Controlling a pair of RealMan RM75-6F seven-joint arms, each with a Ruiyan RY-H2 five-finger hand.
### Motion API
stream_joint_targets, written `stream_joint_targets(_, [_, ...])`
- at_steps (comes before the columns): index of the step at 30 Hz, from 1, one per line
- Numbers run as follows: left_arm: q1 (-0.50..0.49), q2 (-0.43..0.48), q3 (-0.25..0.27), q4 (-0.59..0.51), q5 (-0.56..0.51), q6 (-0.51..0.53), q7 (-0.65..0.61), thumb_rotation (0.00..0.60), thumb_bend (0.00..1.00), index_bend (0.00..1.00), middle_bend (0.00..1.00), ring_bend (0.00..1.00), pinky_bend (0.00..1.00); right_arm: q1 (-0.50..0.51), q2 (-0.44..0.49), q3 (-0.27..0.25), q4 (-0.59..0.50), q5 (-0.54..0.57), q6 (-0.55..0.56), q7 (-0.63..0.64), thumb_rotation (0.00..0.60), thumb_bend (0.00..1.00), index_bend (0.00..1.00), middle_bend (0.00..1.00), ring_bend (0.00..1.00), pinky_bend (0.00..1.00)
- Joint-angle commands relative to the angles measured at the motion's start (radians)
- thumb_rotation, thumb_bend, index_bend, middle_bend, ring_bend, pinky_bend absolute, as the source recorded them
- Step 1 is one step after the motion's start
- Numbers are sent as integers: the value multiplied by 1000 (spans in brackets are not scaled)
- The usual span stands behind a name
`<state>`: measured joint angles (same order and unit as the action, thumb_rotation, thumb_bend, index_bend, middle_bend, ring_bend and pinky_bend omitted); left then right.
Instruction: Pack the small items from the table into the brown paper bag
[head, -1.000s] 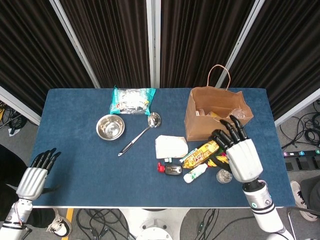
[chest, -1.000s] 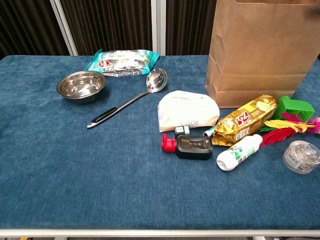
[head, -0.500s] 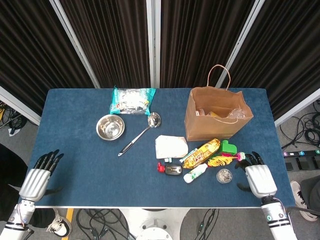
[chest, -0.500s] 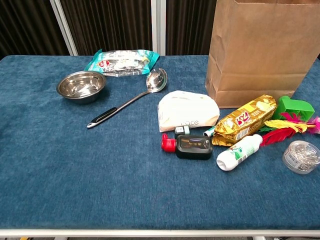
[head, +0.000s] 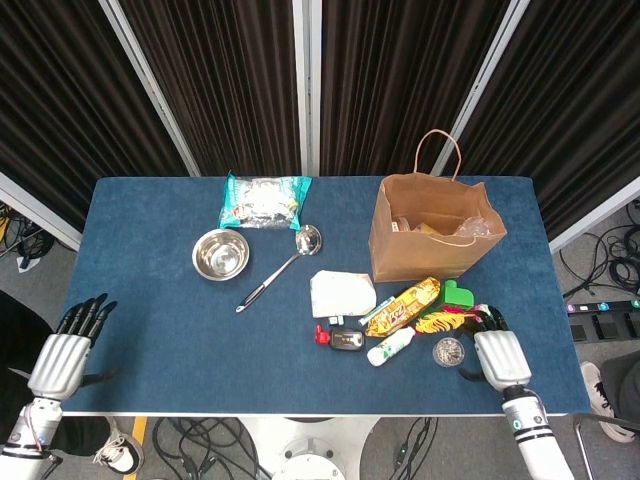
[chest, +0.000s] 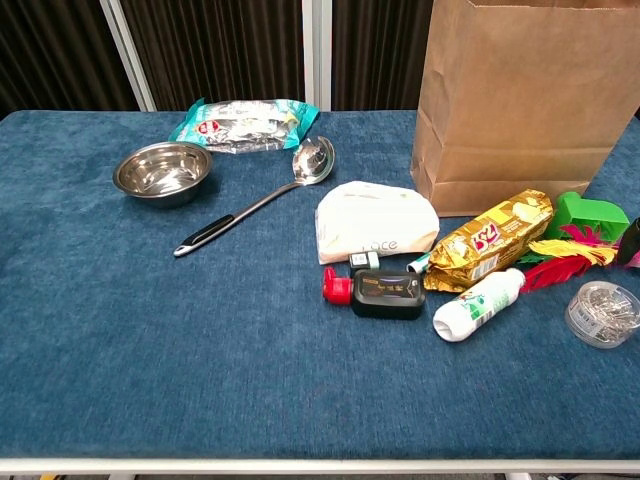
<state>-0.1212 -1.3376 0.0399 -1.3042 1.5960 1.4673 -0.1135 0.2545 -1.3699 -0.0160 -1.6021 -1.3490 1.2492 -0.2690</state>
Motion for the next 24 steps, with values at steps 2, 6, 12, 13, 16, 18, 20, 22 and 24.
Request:
stream_joint_targets(2, [-1,-1,0,3,0,-2,-4,600,114,81,88,0,116,3,-2,2,-3,9,-15,-15,600,0,389,313,110,40])
stream_joint_targets(6, [0,-3,0,9,-2,-3,-10,600,115,81,88,0,116,7,-14,4,2,22,-33,-37,600,0,389,318,110,39])
stream_joint_targets(12, [3,-5,-1,23,-8,-5,-22,600,115,81,88,0,116,15,-36,17,13,37,-50,-50,600,0,389,318,110,38])
stream_joint_targets(13, [3,-6,-1,24,-9,-4,-23,600,115,81,88,0,116,17,-39,19,15,41,-53,-54,600,0,389,318,110,38])
stream_joint_targets(16, [6,-7,0,30,-9,-3,-28,600,115,81,88,0,116,23,-51,27,24,55,-66,-62,600,0,389,318,110,38])
stream_joint_targets(18, [7,-9,1,34,-9,-3,-31,600,115,81,88,0,116,28,-58,30,29,63,-76,-67,600,0,389,318,110,38])
stream_joint_targets(20, [6,-10,1,37,-9,-5,-33,600,115,81,88,0,116,32,-64,32,33,70,-85,-75,600,0,389,318,110,38])
stream_joint_targets(22, [4,-11,-1,39,-11,-8,-36,600,115,80,88,0,116,37,-71,33,36,79,-96,-84,600,0,389,319,110,38])
stream_joint_targets(24, [6,-11,0,41,-11,-6,-37,600,115,81,88,0,116,39,-77,32,39,85,-104,-89,600,0,389,322,111,38])
